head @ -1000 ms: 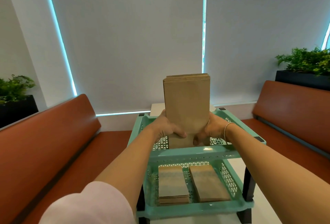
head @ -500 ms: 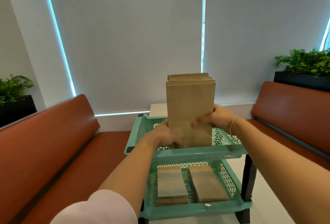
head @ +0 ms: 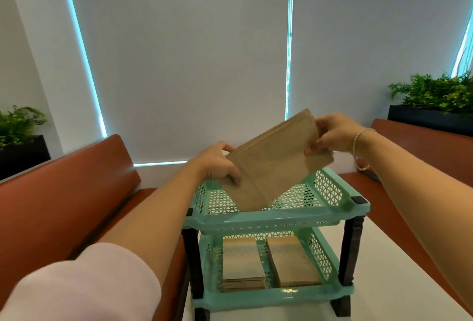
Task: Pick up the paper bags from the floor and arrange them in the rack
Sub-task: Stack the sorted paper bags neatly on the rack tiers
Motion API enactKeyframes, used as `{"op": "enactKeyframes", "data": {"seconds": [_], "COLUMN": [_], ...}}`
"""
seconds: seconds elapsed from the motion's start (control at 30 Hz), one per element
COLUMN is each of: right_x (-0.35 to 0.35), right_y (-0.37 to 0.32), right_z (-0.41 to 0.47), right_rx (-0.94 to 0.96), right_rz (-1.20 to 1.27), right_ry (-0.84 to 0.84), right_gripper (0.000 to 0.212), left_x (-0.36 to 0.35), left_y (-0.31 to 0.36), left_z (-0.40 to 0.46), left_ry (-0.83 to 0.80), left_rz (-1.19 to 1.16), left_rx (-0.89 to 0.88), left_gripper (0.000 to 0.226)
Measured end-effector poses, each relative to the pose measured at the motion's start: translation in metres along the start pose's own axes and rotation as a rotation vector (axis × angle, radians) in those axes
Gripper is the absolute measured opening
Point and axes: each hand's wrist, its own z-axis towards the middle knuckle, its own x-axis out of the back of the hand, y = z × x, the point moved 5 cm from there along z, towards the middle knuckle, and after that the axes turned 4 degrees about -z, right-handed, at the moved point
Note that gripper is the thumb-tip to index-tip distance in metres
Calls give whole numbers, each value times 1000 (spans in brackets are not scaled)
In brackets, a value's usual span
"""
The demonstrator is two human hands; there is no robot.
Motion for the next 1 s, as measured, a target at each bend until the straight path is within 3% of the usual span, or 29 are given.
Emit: {"op": "enactKeyframes", "data": {"seconds": [0.17, 0.37, 0.43, 0.5, 0.6, 0.7, 0.87, 1.0], "right_x": [-37, -84, -87, -87, -87, -88, -81, -86], "right_y": [47, 55, 54, 54, 55, 58, 56, 55], "right_z": [1, 7, 4, 3, 3, 3, 6, 1], "right_rx": [-197, -287, -305, -300, -314, -346, -322, -307], "right_rz": [218, 371, 396, 418, 448, 505, 555, 532], "right_ry": [69, -9, -1, -11, 3, 51, 153, 66], "right_gripper": [39, 34, 32, 32, 32, 34, 32, 31], "left_x": [10, -22, -26, -28, -33, -37, -31, -34], "left_y": [-7, -21, -23, -21, -21, -17, -12, -22], "left_z": [-12, -15, -14, -15, -13, -12, -8, -5], "left_ry": [116, 146, 161, 198, 244, 314, 433, 424], "left_rz": [-308, -632, -723, -755, -808, -838, -827, -749], "left_rx": [-8, 27, 35, 27, 33, 27, -15, 6], "left_gripper": [70, 80, 67, 46, 76, 83, 46, 52]}}
